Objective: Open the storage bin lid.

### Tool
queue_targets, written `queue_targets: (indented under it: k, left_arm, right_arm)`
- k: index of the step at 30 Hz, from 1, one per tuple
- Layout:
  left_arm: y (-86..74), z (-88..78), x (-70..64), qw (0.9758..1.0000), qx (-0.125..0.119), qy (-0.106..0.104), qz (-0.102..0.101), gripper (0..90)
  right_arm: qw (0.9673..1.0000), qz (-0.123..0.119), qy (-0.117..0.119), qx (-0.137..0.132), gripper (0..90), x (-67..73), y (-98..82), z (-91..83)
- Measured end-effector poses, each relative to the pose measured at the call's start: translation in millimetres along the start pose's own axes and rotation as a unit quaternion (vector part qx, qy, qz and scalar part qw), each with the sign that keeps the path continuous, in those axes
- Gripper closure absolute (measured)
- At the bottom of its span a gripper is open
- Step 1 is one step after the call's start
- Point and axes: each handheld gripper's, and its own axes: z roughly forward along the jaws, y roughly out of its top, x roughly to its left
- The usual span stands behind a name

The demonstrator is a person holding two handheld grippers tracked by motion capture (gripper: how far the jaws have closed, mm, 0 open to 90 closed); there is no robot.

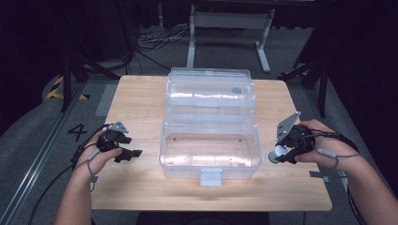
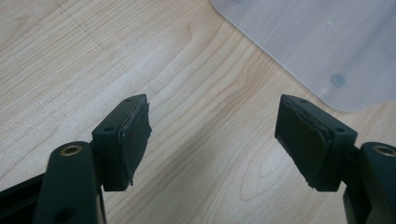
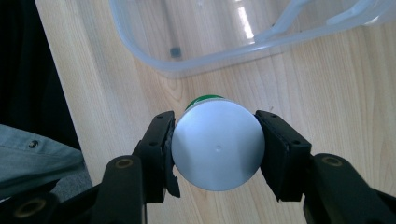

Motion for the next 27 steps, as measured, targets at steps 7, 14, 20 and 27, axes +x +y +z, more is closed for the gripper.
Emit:
queue_targets:
  k: [7,14,20,27]
  left_arm:
    - [0.0,0.0,0.0,1.0000,0.001,0.001,0.001,27.1]
    - [0.2,0.0,-0.2,1.0000,0.001,0.000,0.002,27.1]
    - [0.3,0.3,-0.4,1.0000,0.001,-0.001,0.001,27.1]
    - [0.2,0.0,-0.4,1.0000,0.002,-0.001,0.003,27.1]
  right_arm:
    - [1.0000,0.004,-0.004,-0.006,49.8,-0.3,5.7,-9.7]
    - [0.9999,-0.004,-0.006,-0.013,49.8,-0.4,11.9,-16.9]
    - [0.9997,-0.019,-0.007,-0.016,49.8,0.3,23.0,-23.1]
    - [0.9992,-0.038,-0.005,-0.016,49.8,1.4,35.8,-23.2]
